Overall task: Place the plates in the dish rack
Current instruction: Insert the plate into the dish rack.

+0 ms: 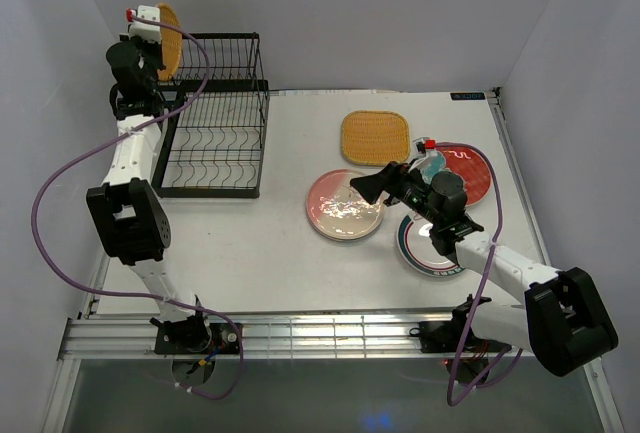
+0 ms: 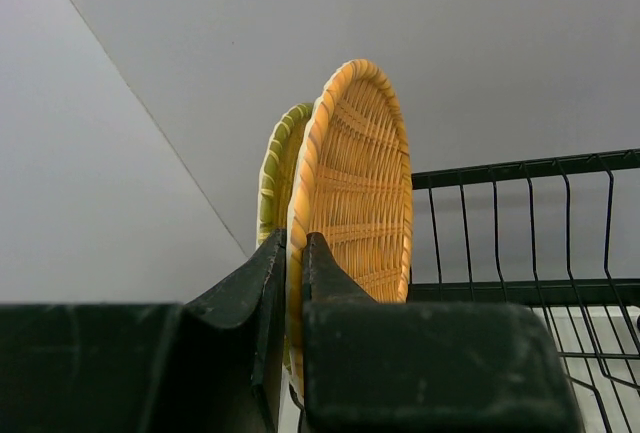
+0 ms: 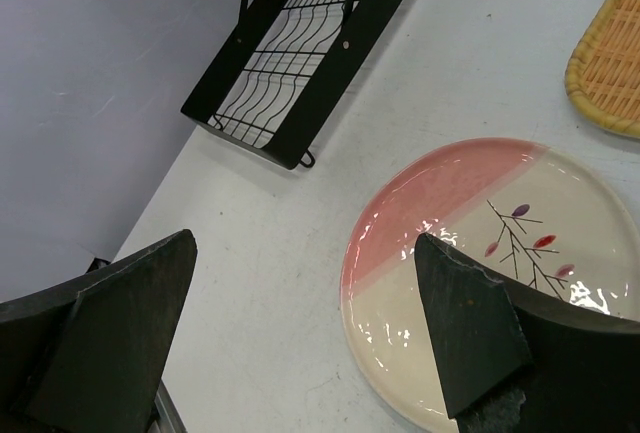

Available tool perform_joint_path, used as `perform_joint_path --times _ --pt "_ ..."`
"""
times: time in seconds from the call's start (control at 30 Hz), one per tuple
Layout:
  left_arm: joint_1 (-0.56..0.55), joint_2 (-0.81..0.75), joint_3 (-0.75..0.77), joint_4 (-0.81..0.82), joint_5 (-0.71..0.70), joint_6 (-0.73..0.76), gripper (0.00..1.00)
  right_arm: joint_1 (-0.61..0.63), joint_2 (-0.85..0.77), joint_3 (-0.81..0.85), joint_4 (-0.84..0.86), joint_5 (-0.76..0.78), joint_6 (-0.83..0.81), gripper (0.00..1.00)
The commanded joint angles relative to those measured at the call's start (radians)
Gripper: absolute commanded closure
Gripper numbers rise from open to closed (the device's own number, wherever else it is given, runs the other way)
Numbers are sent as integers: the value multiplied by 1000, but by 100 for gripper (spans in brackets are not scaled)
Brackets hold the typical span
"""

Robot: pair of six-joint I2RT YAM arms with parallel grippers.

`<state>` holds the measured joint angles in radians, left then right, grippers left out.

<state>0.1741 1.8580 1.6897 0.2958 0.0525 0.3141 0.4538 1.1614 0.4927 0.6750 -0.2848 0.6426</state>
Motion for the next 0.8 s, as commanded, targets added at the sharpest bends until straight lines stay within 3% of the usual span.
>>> perform_joint_path --times 0.0,0.77 --pt "7 -31 2 66 15 -3 100 2 7 23 24 -5 -17 5" --pt "4 4 -7 66 3 14 100 3 14 26 23 -8 -17 5"
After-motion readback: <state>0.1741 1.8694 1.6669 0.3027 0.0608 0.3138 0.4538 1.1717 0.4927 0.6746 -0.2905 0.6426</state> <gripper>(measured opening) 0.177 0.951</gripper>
